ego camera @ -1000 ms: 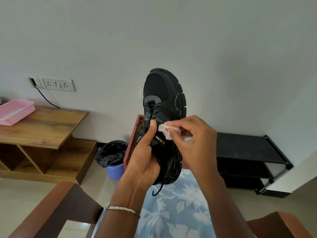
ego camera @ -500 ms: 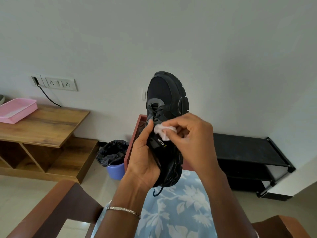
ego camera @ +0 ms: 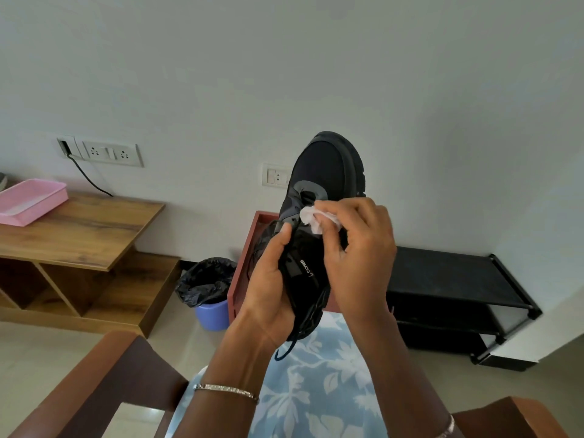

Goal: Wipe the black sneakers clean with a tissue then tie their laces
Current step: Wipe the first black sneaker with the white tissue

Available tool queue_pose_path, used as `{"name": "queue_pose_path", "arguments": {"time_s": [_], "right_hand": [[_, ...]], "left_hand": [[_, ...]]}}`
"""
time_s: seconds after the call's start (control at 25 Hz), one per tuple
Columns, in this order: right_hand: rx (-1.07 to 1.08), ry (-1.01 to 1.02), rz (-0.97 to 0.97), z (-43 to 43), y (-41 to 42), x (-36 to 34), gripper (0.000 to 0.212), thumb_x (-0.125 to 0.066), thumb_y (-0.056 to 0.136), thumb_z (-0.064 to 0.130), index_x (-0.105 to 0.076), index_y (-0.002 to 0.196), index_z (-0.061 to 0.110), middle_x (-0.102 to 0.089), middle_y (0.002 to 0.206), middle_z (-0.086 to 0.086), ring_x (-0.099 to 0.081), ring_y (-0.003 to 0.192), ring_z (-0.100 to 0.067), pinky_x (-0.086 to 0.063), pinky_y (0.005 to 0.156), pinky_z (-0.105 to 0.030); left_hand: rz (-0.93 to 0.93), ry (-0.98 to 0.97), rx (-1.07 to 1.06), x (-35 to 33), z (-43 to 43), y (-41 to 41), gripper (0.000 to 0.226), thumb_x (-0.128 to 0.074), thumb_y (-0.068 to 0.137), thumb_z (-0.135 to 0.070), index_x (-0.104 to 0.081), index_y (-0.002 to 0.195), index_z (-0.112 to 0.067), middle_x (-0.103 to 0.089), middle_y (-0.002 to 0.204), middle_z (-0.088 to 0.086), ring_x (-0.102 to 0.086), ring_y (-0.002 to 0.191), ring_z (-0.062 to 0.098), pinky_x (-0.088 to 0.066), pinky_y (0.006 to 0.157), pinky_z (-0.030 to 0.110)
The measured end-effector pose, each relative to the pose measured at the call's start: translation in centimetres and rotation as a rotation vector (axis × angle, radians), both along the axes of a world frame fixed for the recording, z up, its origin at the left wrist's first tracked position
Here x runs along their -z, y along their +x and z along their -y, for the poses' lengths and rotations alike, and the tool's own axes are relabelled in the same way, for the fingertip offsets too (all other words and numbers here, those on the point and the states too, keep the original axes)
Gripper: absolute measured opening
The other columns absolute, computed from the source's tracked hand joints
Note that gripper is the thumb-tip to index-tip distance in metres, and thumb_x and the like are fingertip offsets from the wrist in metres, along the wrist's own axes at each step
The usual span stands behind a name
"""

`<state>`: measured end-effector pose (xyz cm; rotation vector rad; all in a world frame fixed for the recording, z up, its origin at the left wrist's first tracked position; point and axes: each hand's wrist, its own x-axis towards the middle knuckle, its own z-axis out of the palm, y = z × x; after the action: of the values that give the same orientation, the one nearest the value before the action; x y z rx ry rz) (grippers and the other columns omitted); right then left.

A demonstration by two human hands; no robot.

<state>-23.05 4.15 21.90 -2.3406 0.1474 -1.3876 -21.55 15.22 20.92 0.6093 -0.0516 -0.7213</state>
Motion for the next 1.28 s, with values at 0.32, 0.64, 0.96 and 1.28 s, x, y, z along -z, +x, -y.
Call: {"name": "queue_pose_path", "arguments": {"time_s": [0.32,0.64,0.96,1.28], "right_hand": [[-0.146,-0.022,0.052,-1.5,-1.5,2.4,0.018,-0.061,0.095,0.008,-0.077,0.103,0.008,-0.07,0.101,-0.006,-0.062,0.095,-0.02,-0.041,0.09,-0.009],[-0.13,-0.042,0.091,-1.0,-0.3,2.1,0.017,-0.065,0.093,0.004,-0.077,0.103,0.009,-0.073,0.104,-0.003,-0.063,0.099,-0.017,-0.048,0.092,-0.017],[-0.074,0.025,0.101,1.2,0.6,0.3,0.023,-0.058,0.094,0.015,-0.077,0.104,0.008,-0.07,0.101,-0.005,-0.065,0.093,-0.02,-0.048,0.081,-0.013],[-0.241,0.097,0.041,-1.2,-2.2,2.9,0.017,-0.069,0.091,0.002,-0.077,0.105,0.008,-0.071,0.1,-0.004,-0.067,0.095,-0.02,-0.055,0.082,-0.026]], "left_hand": [[-0.027,-0.057,-0.019,0.3,-0.8,0.9,0.039,-0.053,0.096,-0.032,-0.069,0.117,-0.003,-0.07,0.113,0.016,-0.065,0.112,0.027,-0.042,0.111,0.039],[-0.071,-0.072,-0.066,0.4,-0.7,1.1,0.049,-0.056,0.094,-0.03,-0.058,0.136,-0.003,-0.066,0.126,0.015,-0.055,0.129,0.028,-0.034,0.117,0.039],[-0.045,-0.03,-0.053,-0.2,-0.2,0.7,0.048,-0.056,0.097,-0.033,-0.059,0.135,-0.004,-0.062,0.135,0.019,-0.054,0.132,0.031,-0.031,0.12,0.044],[-0.093,-0.031,-0.073,-1.0,-0.5,0.8,0.044,-0.055,0.094,-0.038,-0.077,0.105,-0.002,-0.072,0.114,0.018,-0.073,0.097,0.027,-0.052,0.102,0.038]]}}
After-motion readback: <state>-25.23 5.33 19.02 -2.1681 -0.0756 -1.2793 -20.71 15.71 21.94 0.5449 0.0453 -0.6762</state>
